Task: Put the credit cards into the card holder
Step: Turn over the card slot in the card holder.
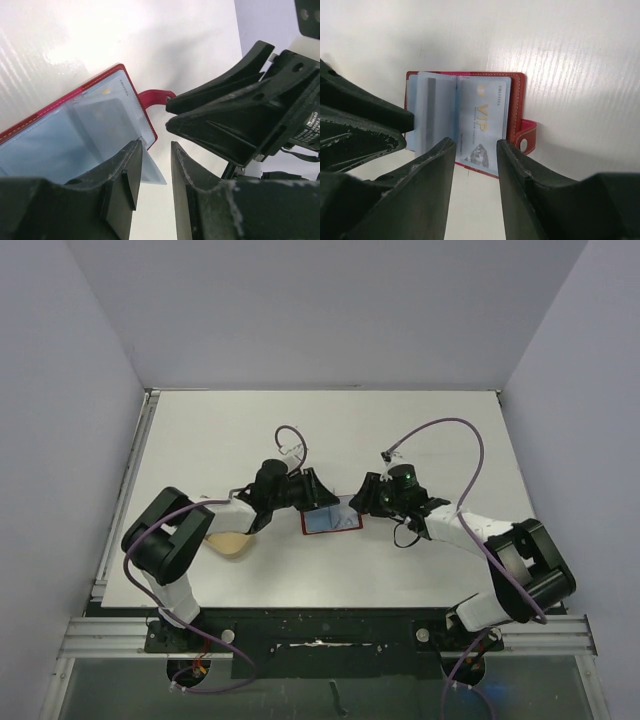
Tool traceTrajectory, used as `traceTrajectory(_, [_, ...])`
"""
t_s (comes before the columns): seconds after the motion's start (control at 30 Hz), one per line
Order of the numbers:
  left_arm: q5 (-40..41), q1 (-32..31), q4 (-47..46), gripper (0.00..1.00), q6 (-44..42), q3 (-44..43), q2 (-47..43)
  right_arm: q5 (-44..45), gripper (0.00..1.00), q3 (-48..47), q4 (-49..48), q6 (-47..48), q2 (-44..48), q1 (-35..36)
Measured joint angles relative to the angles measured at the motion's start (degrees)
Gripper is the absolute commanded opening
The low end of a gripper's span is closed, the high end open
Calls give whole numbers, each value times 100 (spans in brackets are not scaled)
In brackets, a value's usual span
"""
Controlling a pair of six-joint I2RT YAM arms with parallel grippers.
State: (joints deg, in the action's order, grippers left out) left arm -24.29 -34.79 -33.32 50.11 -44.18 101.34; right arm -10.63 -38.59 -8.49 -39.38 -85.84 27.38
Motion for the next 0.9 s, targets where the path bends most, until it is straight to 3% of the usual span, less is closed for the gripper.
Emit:
traceTrajectory(0.2, [-2, -109, 17, 28, -50, -201, 114, 289, 51, 223, 166, 13, 623, -9])
traceTrajectory(0.43, [4, -166, 208, 30, -170, -356, 203, 529, 56, 413, 317, 20, 1123, -33])
traceTrajectory(0.63, [267, -140, 1307, 32, -820, -603, -44, 568, 59, 411, 431, 81, 1285, -35])
traceTrajectory(0.9, [647, 470, 3018, 33, -1801, -625, -1561, 560, 59, 411, 505, 160, 1460, -35])
